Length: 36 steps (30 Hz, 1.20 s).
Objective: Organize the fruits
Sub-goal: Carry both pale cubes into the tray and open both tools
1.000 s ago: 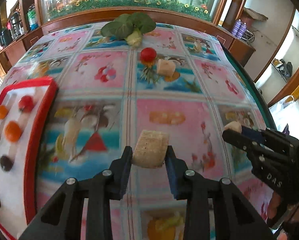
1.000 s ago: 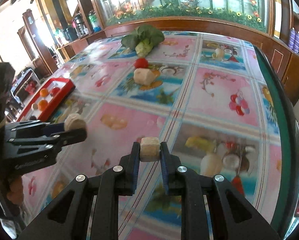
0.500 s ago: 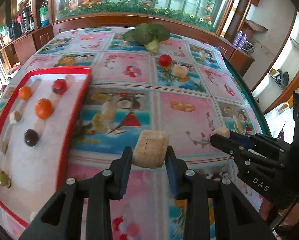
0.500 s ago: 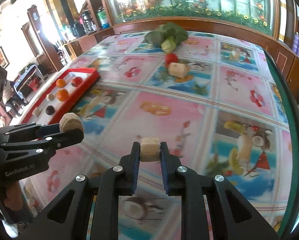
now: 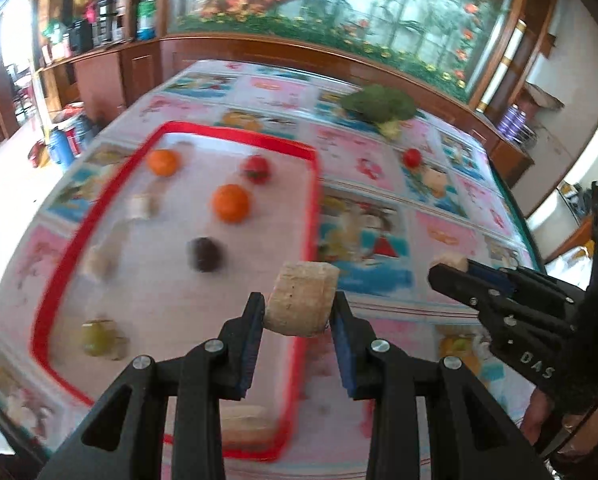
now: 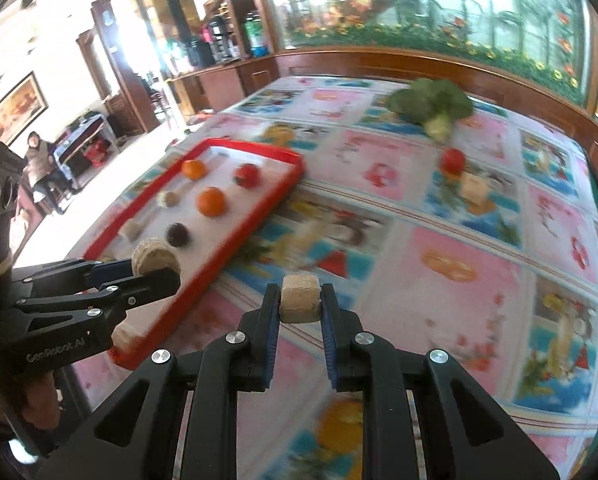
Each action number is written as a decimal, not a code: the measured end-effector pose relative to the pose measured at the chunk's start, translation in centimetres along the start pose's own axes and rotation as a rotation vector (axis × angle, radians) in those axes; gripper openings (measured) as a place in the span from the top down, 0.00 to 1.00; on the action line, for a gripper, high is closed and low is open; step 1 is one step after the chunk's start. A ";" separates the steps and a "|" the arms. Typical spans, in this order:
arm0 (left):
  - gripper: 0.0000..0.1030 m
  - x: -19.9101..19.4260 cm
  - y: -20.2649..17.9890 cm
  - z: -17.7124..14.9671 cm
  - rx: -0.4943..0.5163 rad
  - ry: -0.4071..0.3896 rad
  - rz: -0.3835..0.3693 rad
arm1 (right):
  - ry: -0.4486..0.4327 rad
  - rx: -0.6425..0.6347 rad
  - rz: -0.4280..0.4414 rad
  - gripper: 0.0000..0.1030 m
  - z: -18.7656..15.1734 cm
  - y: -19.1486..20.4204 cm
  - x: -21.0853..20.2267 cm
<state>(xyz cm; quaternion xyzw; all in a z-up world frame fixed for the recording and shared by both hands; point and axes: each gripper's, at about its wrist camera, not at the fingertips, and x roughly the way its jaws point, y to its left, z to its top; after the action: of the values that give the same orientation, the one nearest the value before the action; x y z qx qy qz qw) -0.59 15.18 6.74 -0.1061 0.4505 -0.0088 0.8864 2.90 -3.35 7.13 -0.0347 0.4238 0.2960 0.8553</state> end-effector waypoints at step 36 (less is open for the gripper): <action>0.65 2.5 8.8 -0.9 -0.053 0.036 0.090 | 0.172 -0.183 0.062 0.82 1.3 12.0 11.0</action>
<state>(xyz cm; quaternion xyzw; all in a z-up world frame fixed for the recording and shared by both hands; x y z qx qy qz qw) -0.50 23.31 2.56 -0.1091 0.4710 0.0413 0.8744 2.51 12.17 2.07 -0.1246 0.4678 0.3557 0.7994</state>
